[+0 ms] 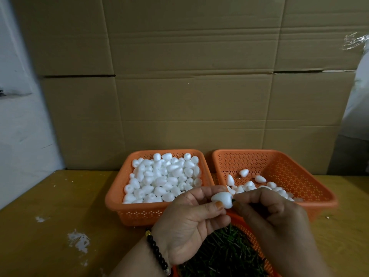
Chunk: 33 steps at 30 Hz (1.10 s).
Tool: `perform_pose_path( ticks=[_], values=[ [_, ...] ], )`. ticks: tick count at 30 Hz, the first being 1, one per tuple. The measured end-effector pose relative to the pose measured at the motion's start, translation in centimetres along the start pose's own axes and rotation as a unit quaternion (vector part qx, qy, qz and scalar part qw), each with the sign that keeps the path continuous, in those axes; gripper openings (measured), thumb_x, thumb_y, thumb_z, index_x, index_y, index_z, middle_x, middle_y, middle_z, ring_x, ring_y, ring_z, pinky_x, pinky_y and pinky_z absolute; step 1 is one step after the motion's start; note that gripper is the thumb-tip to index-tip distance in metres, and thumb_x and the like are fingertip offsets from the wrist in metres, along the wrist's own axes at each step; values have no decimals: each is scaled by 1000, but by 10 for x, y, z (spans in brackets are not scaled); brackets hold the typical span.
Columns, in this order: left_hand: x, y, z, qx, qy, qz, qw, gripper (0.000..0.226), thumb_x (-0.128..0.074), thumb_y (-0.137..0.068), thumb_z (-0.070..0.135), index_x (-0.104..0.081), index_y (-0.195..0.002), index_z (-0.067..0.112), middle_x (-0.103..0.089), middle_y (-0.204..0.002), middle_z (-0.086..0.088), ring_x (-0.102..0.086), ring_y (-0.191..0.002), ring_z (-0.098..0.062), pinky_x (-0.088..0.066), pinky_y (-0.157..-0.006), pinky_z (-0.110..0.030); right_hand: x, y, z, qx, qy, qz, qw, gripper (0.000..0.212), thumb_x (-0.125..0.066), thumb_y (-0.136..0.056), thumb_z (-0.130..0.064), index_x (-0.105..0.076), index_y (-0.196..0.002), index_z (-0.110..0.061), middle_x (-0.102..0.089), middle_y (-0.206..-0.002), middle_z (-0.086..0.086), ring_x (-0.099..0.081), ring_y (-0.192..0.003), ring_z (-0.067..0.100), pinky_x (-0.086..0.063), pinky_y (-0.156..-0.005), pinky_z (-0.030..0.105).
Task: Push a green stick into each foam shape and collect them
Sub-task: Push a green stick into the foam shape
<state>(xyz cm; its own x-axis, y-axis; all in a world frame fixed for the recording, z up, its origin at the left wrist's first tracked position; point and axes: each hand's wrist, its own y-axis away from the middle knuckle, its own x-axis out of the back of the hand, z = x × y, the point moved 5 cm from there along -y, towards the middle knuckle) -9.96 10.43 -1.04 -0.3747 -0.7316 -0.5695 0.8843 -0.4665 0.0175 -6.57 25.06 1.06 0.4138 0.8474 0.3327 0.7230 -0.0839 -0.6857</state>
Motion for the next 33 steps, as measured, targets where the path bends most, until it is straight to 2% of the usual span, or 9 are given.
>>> perform_pose_path(
  ticks=[4,6,8,11,18,21,23,27,33],
  values=[
    [1,0,0,3,9,-4,1000,24,-65,-70,-6,-77,-89,4,-69,-84,-13,-65,-66,-14,-57,-59,-27,-2,-1,-3,6,12,-12,1000,31,-78,-70,-11,-70,-88,-35,-70,-83,-22,-66,-71,-6,-50,-61,6],
    [1,0,1,2,9,-9,1000,24,-64,-71,-6,-77,-89,4,-69,-85,-13,-65,-66,-15,-57,-60,-27,-2,-1,0,-8,10,-23,1000,36,-79,-71,-6,-70,-94,-32,-71,-82,-17,-67,-72,-3,-52,-62,10],
    [1,0,2,1,10,-11,1000,25,-64,-72,-6,-76,-91,4,-70,-86,-14,-66,-67,-15,-57,-60,-27,-3,-1,2,-15,12,-30,999,37,-79,-72,-4,-70,-93,-32,-71,-80,-14,-67,-71,0,-53,-62,14],
    [3,0,3,-2,13,-14,1000,25,-64,-73,-7,-75,-93,2,-69,-88,-15,-66,-68,-16,-57,-60,-28,-1,-2,0,-12,16,-21,1000,33,-78,-72,-4,-70,-87,-32,-71,-80,-18,-67,-71,-2,-51,-61,10],
    [3,0,4,-3,23,-16,1000,24,-64,-72,-9,-74,-93,-1,-68,-88,-18,-66,-67,-18,-58,-59,-29,0,-2,-2,-4,27,-20,999,28,-75,-75,-10,-68,-81,-37,-70,-76,-20,-67,-67,-2,-53,-59,16],
    [3,0,4,-5,18,-11,1000,24,-65,-72,-9,-74,-93,-2,-68,-88,-18,-66,-67,-18,-58,-59,-29,-1,-2,-4,-13,1,-15,1000,10,-66,-75,-28,-68,-82,-35,-70,-76,-20,-67,-68,-3,-53,-59,17],
    [4,0,4,-5,15,-9,1000,24,-65,-72,-9,-73,-93,-2,-69,-88,-18,-66,-67,-18,-58,-59,-29,-1,-1,-5,-14,4,-14,1000,12,-61,-73,-36,-69,-82,-35,-70,-77,-21,-67,-68,-3,-53,-58,17],
    [3,0,4,-9,8,-13,1000,24,-65,-72,-8,-74,-92,-1,-69,-87,-18,-66,-67,-18,-58,-59,-29,-1,-1,-5,-9,5,-11,1000,13,-61,-73,-36,-70,-82,-33,-70,-75,-20,-67,-67,-1,-54,-58,20],
    [2,1,4,-13,1,-15,1000,24,-65,-72,-8,-75,-91,1,-70,-87,-17,-67,-68,-18,-57,-60,-28,-1,-1,-7,-6,4,-13,1000,14,-61,-73,-36,-71,-82,-31,-70,-76,-21,-66,-67,-3,-52,-57,12]
  ],
)
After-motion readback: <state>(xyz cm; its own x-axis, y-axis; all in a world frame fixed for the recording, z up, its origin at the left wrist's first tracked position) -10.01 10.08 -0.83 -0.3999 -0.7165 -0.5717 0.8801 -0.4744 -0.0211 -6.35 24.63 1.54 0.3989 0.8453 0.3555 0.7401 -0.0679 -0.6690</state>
